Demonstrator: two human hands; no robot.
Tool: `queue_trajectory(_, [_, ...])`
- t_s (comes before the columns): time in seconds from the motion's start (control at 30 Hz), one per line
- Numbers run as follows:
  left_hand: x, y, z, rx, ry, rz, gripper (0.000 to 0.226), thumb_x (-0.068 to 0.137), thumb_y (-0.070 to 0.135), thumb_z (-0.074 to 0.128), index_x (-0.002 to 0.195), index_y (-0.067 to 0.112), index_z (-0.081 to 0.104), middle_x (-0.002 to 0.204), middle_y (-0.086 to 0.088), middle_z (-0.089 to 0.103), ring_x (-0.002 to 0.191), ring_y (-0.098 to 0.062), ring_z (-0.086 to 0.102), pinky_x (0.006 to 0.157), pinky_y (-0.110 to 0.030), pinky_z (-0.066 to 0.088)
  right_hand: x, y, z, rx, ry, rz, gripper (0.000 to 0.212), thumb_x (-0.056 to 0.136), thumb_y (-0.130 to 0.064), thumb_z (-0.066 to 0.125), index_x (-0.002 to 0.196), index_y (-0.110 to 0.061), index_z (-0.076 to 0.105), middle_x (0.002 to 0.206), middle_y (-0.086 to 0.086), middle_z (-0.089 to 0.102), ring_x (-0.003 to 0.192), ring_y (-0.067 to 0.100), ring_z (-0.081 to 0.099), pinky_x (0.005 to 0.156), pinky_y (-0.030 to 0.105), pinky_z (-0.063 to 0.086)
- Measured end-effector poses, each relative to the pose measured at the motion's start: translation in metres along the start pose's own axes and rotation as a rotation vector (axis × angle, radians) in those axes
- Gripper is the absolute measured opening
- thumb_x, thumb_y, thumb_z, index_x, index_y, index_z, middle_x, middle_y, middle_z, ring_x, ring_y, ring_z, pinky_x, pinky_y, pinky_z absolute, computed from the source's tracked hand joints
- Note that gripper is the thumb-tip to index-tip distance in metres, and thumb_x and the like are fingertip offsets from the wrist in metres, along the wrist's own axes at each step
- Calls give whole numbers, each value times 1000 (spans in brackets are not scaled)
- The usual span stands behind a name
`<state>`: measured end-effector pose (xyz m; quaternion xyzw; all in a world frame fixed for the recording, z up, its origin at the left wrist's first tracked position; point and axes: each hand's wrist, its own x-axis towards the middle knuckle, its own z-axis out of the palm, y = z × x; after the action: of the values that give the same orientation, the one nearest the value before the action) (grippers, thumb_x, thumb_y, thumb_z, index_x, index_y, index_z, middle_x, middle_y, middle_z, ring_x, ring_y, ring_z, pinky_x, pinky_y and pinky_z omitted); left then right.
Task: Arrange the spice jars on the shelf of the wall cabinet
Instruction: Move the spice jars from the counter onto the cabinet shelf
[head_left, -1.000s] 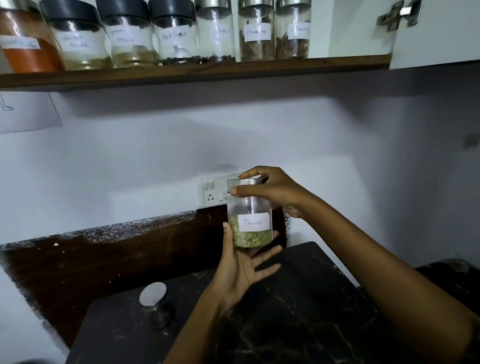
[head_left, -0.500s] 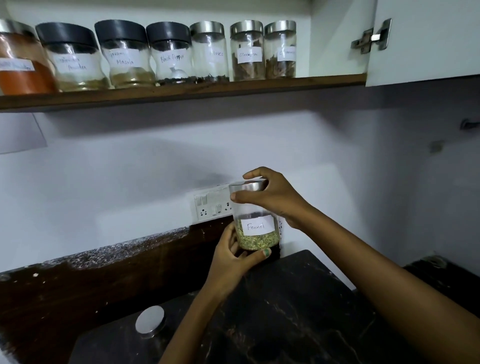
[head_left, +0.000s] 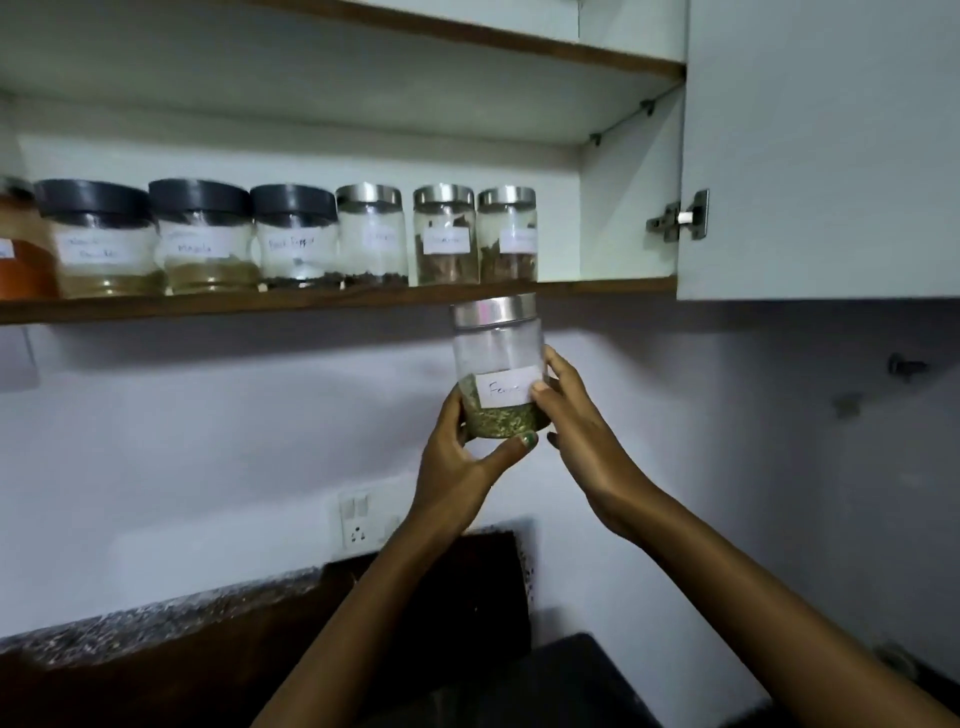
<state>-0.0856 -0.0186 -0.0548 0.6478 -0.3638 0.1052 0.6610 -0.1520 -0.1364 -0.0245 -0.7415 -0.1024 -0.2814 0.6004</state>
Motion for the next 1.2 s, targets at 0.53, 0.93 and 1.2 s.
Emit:
queue_trajectory(0.53, [194,67,124,504,204,190,59,71,47,74,121,27,50,117,2,59,106,-23,57,94,-46,46,175,-31,-144,89,289,-253,42,97,-12,39,139,-19,37,128,11,54,107,21,57,94,36,48])
queue_trajectory(0.93, [243,38,139,786,238,111,79,76,44,71,137,9,35,122,-6,61,110,-26,58,88,-39,51,237,24,-157,-38,251,-334,40,99,-20,38,139,-20,33,111,1,49,106,23,55,93,40,46])
queue_trajectory(1.2, [251,34,142,1021,334,79,79,85,53,55,142,5,27,122,-10,61,114,-30,56,86,-40,48,256,50,-152,-212,309,-411,41,99,-31,39,138,-18,35,104,-4,52,102,12,48,107,50,33])
